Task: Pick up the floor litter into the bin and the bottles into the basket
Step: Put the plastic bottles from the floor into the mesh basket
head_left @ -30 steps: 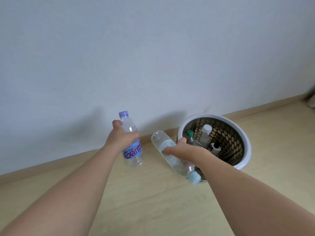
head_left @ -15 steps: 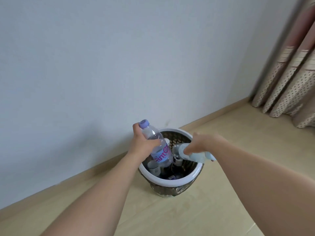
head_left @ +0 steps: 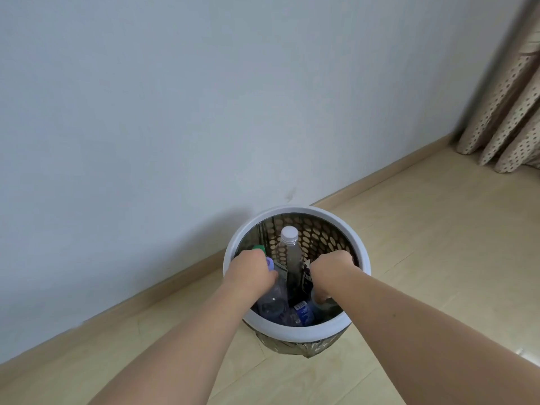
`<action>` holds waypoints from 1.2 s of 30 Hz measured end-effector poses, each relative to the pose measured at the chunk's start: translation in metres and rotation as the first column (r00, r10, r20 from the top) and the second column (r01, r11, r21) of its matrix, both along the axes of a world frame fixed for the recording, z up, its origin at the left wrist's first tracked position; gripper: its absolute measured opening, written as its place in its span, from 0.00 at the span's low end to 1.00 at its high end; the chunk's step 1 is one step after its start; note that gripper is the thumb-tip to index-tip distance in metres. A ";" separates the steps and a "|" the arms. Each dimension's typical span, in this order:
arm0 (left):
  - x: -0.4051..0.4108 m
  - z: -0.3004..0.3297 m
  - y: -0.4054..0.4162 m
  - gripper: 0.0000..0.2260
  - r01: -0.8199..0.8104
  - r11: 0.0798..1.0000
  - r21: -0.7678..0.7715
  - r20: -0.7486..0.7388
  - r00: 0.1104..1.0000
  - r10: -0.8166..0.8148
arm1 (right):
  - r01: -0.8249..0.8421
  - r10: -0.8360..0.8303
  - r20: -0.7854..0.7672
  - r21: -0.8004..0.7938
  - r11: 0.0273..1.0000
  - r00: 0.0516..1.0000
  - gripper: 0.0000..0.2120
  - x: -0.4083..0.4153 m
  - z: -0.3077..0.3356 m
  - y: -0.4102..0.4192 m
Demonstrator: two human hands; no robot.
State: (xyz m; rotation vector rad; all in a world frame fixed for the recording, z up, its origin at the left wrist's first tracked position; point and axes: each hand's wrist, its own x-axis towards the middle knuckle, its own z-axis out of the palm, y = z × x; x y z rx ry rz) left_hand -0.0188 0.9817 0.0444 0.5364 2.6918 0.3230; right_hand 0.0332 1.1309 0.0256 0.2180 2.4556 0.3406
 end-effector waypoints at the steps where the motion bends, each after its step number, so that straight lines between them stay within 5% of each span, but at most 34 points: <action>1: -0.001 -0.001 0.004 0.03 0.043 0.995 -0.094 0.015 0.999 -0.042 | 0.005 -0.005 -0.001 0.011 1.000 1.000 0.18 -0.002 -0.004 0.000; 9: -0.010 -0.007 0.015 0.18 0.211 0.820 -0.531 -0.126 0.938 -0.324 | -0.004 0.005 -0.039 0.024 1.000 0.999 0.19 -0.011 -0.002 0.003; 13: -0.005 0.013 0.010 0.17 0.217 0.874 -0.435 -0.192 0.926 -0.325 | 0.015 -0.017 -0.103 -0.021 1.000 0.994 0.15 -0.005 0.019 0.005; 20: 0.015 0.093 -0.023 0.14 0.223 0.949 -0.224 -0.288 0.915 -0.282 | 0.020 -0.104 -0.448 -0.187 0.982 0.888 0.16 0.035 0.091 -0.002; 29: 0.072 0.204 -0.081 0.17 0.180 0.980 -0.085 -0.490 0.849 -0.198 | 0.034 -0.291 -0.562 -0.423 0.906 0.774 0.24 0.100 0.202 -0.048; 36: 0.070 0.195 -0.129 0.17 0.109 0.993 -0.042 -0.448 0.886 -0.116 | -0.025 -0.287 -0.577 -0.471 0.882 0.765 0.30 0.098 0.211 -0.085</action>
